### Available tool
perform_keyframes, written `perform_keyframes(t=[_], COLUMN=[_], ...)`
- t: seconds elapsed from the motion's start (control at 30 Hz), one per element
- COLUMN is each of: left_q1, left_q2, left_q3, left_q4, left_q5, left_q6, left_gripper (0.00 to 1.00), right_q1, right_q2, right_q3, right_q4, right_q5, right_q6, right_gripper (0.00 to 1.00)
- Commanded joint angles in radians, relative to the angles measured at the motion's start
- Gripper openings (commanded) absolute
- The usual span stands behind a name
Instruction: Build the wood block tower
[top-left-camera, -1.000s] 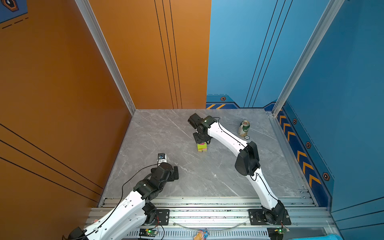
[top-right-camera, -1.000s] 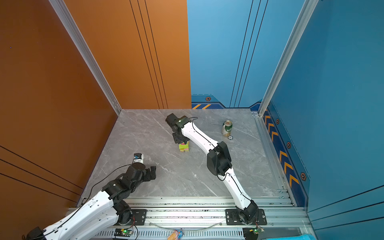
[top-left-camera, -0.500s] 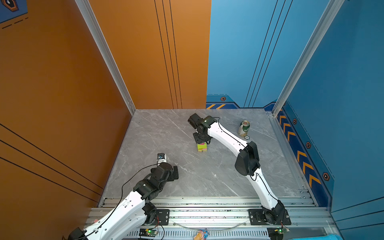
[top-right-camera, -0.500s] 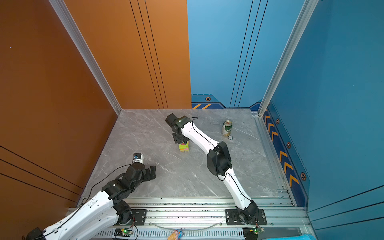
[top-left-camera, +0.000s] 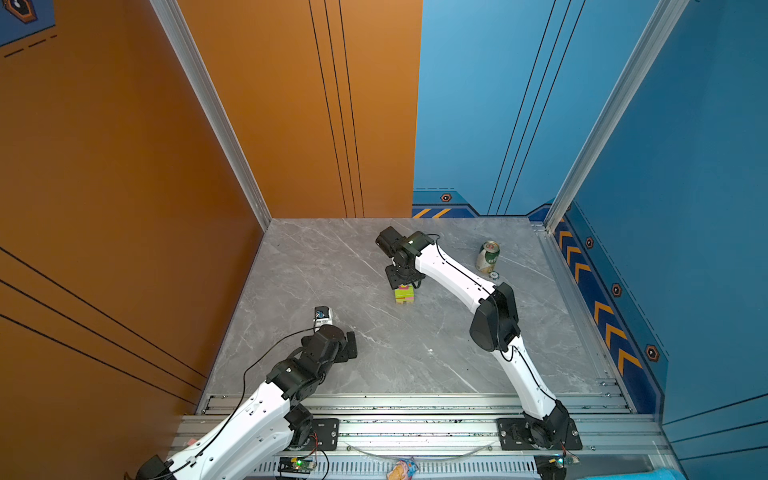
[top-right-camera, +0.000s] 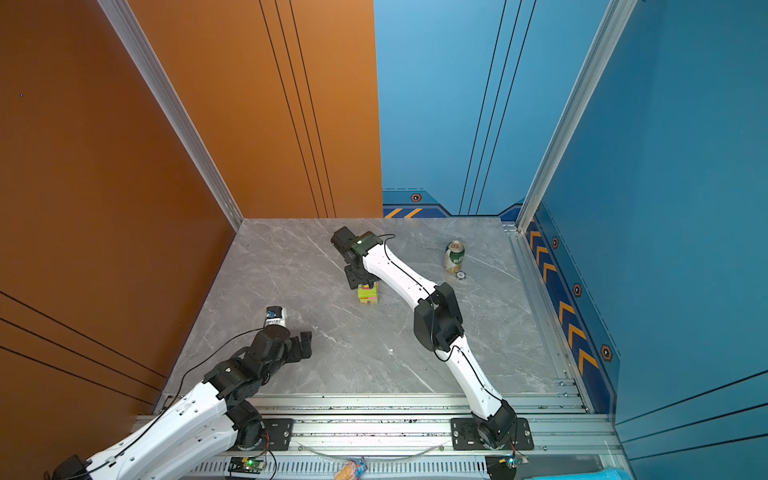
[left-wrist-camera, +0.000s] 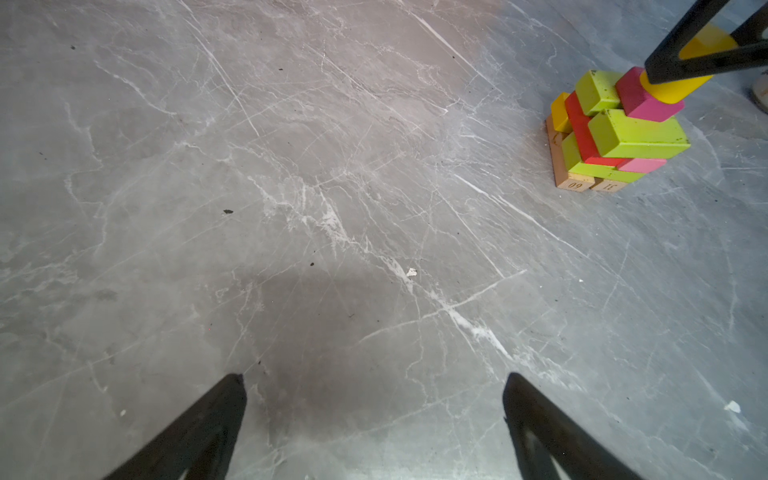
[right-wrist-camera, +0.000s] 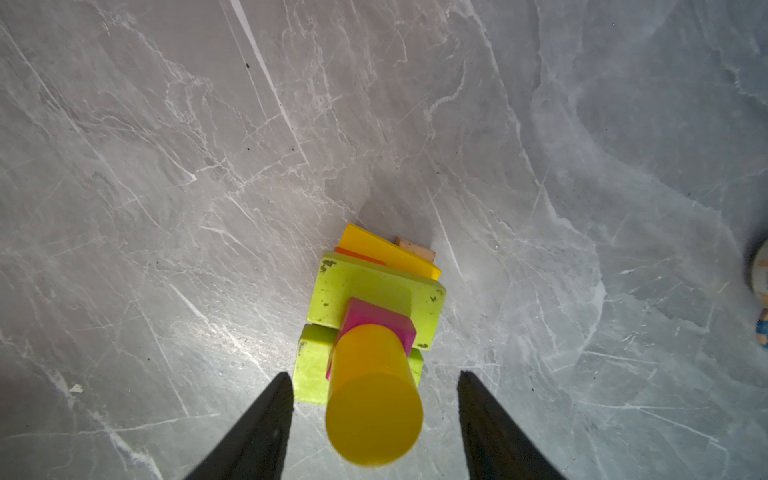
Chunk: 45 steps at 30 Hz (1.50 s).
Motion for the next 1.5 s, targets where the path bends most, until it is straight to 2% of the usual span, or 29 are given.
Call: perform_keyframes(t=[0.0, 0.23, 0.37, 0.5, 0.7, 0.73, 0.9, 1.07, 1.27, 1.37, 1.47], left_q1=[0.013, 0.023, 0.024, 0.023, -0.032, -0.048, -0.155, -0.23, -0.229, -0.207, -0.136], left_q2=[-0.015, -0.046, -0.08, -0.12, -0.156, -0.157, -0.14, -0.083, 0.017, 0.059, 0.094], left_q3=[-0.017, -0.024, -0.032, -0.035, 0.013, 0.025, 0.125, 0.244, 0.362, 0.354, 0.293], left_q4=[-0.006, -0.012, -0.022, -0.038, -0.07, -0.071, -0.121, -0.155, -0.19, -0.146, -0.025], left_q5=[0.006, -0.007, -0.011, -0.01, -0.063, -0.075, -0.19, -0.291, -0.4, -0.461, -0.521], left_q6=[-0.008, -0.014, -0.016, -0.003, 0.017, 0.023, 0.046, 0.103, 0.19, 0.254, 0.297], left_gripper=[0.98, 0.98, 0.98, 0.98, 0.98, 0.98, 0.98, 0.98, 0.98, 0.98, 0.98], right_q1=[0.008, 0.01, 0.009, 0.003, -0.041, -0.086, -0.173, -0.259, -0.286, -0.299, -0.32], right_q2=[-0.003, -0.104, -0.209, -0.381, -0.701, -0.748, -1.016, -1.206, -1.332, -1.368, -1.384], right_q3=[0.03, 0.029, 0.005, -0.098, -0.476, -0.537, -0.902, -1.176, -1.388, -1.483, -1.543], right_q4=[-0.023, -0.012, -0.016, -0.012, 0.102, 0.12, 0.231, 0.288, 0.325, 0.397, 0.47], right_q5=[0.004, 0.037, 0.083, 0.145, 0.17, 0.164, 0.121, 0.123, 0.276, 0.325, 0.343], right_q6=[-0.002, -0.008, -0.015, -0.036, -0.062, -0.056, -0.016, 0.027, 0.079, 0.082, 0.085], right_gripper=[0.71, 1.0, 1.0, 1.0, 1.0, 1.0, 1.0, 1.0, 1.0, 1.0, 1.0])
